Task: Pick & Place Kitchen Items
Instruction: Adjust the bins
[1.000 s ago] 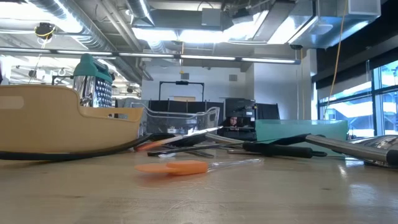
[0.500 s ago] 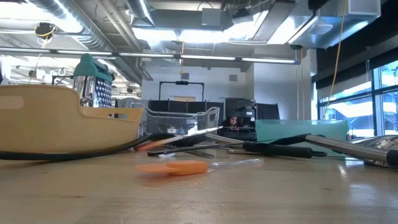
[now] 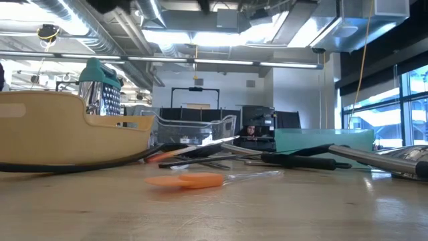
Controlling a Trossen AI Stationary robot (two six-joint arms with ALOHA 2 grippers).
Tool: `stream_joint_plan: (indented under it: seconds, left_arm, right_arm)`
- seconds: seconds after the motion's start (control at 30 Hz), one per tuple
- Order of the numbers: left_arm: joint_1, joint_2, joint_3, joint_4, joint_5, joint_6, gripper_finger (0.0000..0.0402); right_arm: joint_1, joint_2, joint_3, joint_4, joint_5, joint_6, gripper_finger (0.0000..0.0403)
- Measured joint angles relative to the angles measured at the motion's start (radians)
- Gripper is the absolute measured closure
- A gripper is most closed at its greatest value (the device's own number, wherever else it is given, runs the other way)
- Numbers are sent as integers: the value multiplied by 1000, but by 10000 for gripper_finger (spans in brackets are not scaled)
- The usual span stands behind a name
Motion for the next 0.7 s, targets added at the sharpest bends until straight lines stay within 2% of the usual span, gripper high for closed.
stream_joint_plan:
  seconds: [0.17,0.3,0.4,0.57,0.7]
  left_arm:
    - [27,-90,-50,-176,-305,-3,233]
    - [61,-120,-55,-393,-453,-42,233]
    - [118,-120,-54,-572,-490,-118,233]
    - [247,-120,-54,-839,-489,-254,233]
    - [343,-120,-54,-983,-404,-322,233]
  right_arm:
    - [0,0,0,2,0,0,268]
    - [-1,0,1,10,14,10,268]
    - [-1,1,7,2,53,23,268]
    - [-1,1,8,2,57,24,268]
    - [-1,1,8,2,60,42,268]
